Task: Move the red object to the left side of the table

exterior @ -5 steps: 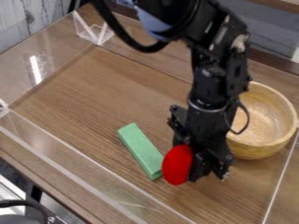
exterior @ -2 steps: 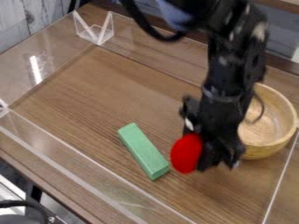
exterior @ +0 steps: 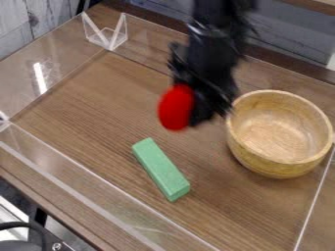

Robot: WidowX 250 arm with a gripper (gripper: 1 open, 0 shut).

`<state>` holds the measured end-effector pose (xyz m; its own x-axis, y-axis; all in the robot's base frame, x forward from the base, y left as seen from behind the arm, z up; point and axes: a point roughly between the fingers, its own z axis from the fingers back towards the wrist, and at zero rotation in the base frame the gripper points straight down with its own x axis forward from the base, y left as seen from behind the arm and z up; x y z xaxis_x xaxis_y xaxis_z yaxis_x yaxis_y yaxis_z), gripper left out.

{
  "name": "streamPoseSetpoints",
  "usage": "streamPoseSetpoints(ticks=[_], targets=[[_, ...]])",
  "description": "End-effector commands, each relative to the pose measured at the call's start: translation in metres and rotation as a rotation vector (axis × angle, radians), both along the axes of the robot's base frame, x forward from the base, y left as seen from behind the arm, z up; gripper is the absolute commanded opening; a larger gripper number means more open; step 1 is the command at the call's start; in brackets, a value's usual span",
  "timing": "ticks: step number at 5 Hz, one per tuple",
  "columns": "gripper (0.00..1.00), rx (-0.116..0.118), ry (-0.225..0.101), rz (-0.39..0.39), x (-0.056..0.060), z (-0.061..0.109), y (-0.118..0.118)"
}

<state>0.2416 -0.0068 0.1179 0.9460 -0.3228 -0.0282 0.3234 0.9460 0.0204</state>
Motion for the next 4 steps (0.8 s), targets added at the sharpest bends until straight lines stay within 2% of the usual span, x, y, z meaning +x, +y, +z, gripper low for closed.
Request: streamPoseSetpoints(ticks=[1,2,4], targets=[[0.0,0.005,-0.076,0.1,0.019,0.008,0.025],[0.0,0.015,-0.079,0.19,0.028,-0.004,0.053],[0.0,0.052,-0.079,0.355,0.05,-0.003,0.092]])
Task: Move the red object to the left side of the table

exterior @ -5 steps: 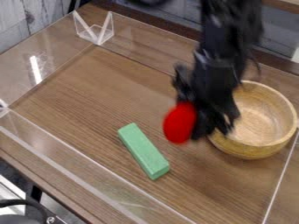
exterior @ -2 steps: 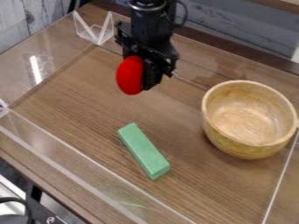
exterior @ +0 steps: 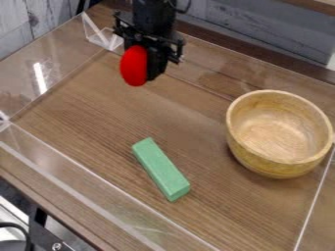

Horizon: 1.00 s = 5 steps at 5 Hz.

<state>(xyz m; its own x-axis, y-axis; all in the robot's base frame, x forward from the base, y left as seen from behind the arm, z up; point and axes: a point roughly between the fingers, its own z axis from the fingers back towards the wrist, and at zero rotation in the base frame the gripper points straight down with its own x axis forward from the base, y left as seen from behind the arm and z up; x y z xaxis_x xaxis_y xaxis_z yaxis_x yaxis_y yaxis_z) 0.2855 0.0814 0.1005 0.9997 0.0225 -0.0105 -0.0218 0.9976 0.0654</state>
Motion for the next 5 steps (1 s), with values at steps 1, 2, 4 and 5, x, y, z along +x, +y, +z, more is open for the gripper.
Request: streamPoseSetpoints(ticks=[1,2,4,5], targets=[[0.0,0.032,-0.051,0.068,0.016,0.017,0.02],[0.0,0.041,-0.046,0.115,0.022,0.017,0.033],[0.0,0.052,-0.032,0.165,0.02,-0.004,0.028],[0.0,0.059,-0.026,0.182,0.02,-0.015,0.028]])
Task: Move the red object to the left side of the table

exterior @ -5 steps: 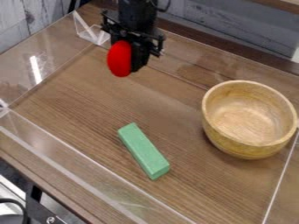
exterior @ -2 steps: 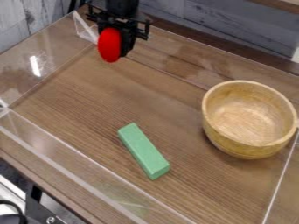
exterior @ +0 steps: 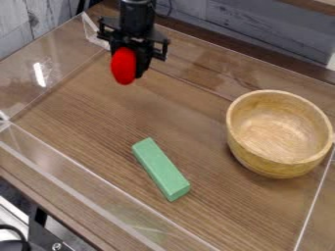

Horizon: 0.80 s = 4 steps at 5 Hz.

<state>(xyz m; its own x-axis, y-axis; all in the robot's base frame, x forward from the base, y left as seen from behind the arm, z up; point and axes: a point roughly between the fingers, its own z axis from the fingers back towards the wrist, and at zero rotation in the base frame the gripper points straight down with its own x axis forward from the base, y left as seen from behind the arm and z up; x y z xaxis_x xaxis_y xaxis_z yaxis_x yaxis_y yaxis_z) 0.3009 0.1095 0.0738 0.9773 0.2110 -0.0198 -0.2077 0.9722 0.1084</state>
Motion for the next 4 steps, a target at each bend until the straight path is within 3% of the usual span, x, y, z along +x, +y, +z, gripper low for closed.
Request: streamPoseSetpoints(ticks=[1,2,4], targets=[[0.0,0.024,-0.034,-0.014,0.012,0.012,0.016],[0.0,0.025,-0.031,-0.016,0.019,0.013,0.031],[0.0,0.022,-0.023,-0.071,0.019,0.021,0.041]])
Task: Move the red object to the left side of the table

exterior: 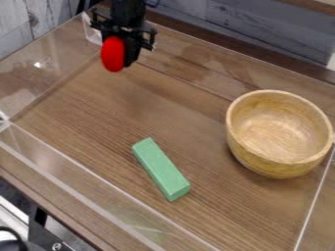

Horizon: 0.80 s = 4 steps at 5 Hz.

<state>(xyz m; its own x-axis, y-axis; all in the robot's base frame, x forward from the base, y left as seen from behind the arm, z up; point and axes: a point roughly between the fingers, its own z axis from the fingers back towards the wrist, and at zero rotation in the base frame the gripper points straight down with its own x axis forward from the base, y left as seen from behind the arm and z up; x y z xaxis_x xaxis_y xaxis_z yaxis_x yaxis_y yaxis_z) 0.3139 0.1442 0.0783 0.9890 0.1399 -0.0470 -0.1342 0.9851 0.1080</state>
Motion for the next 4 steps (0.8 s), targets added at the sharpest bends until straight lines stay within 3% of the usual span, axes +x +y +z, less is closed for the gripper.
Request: streamPoseSetpoints(ticks=[1,4], targets=[[0.0,0.025,-0.047,-0.023,0.012,0.007,0.013],[0.0,0.009,-0.035,-0.09,0.016,-0.011,0.019]])
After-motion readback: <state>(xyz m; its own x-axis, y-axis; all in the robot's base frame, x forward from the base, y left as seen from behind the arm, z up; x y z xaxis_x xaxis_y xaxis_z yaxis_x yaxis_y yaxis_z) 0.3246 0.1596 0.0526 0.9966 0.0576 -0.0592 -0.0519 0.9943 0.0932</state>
